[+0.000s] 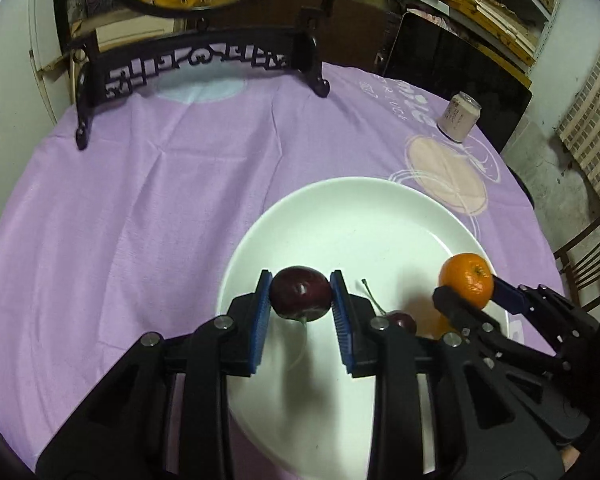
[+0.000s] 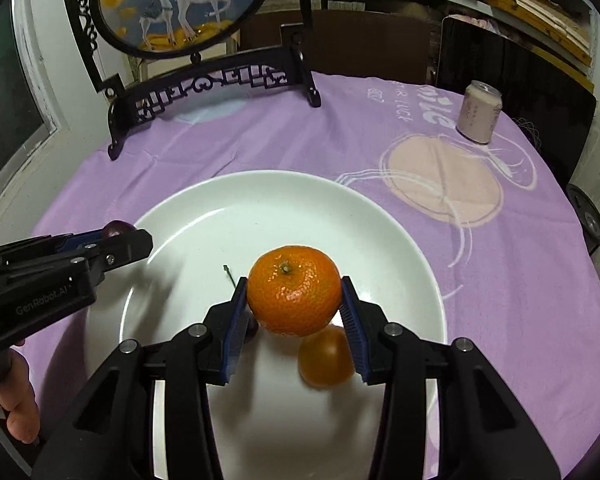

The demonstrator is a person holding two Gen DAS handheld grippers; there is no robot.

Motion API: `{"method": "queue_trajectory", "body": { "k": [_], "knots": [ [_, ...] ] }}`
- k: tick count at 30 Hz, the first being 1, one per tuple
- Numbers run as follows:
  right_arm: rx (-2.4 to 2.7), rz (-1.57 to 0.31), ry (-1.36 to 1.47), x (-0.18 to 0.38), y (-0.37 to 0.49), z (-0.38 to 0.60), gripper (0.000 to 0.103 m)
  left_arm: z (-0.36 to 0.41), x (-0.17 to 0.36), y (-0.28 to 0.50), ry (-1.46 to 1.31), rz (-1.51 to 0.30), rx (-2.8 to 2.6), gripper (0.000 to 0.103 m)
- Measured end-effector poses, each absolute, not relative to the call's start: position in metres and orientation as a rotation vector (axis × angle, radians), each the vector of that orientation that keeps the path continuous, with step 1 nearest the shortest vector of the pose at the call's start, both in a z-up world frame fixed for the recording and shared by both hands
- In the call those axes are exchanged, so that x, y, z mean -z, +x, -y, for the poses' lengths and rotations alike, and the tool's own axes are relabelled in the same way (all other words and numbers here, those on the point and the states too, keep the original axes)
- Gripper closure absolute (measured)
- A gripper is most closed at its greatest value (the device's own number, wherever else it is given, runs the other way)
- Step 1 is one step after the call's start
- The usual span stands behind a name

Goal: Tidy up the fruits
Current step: 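Place the mandarin and cherry onto the white plate with both tools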

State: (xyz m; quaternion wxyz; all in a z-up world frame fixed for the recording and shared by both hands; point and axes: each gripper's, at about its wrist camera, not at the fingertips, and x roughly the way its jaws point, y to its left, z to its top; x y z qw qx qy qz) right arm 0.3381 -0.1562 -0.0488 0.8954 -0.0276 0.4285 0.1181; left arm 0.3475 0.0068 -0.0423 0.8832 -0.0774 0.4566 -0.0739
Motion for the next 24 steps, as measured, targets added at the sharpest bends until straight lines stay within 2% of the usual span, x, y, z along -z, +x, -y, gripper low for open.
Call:
{"method": "queue_trajectory", "body": {
  "k": [2,3,4,5,12,14,16,24],
  "knots": [
    [-0.256,-0.887,-0.061,0.050,0.340,0.153,0.058,-0.002,0.045,0.351,-0.159,-0.957,0.172,0.073],
    [-0.254,-0.890,-0.064,0.051,0.340,0.152,0.057,0.000,0.046,0.349,-0.157,-0.952,0.171,0.068],
    [-0.244,-0.885,-0.073,0.052,0.340,0.152,0.054,0.001,0.045,0.347,-0.151,-0.946,0.171,0.051],
    [-0.224,-0.864,-0.088,0.050,0.337,0.153,0.050,0.001,0.041,0.343,-0.148,-0.926,0.163,0.046],
    [-0.172,-0.724,-0.039,0.011,0.272,0.179,0.043,-0.018,0.012,0.285,-0.161,-0.809,0.131,0.045],
    [-0.195,-0.713,-0.019,0.006,0.235,0.189,0.043,-0.025,0.006,0.248,-0.141,-0.759,0.115,0.038],
    [-0.223,-0.724,-0.009,0.009,0.195,0.198,0.041,-0.034,0.009,0.207,-0.123,-0.725,0.111,0.031],
    [-0.266,-0.879,0.036,0.050,0.106,0.221,0.039,-0.071,0.048,0.110,-0.106,-0.791,0.089,0.031]
  ]
}}
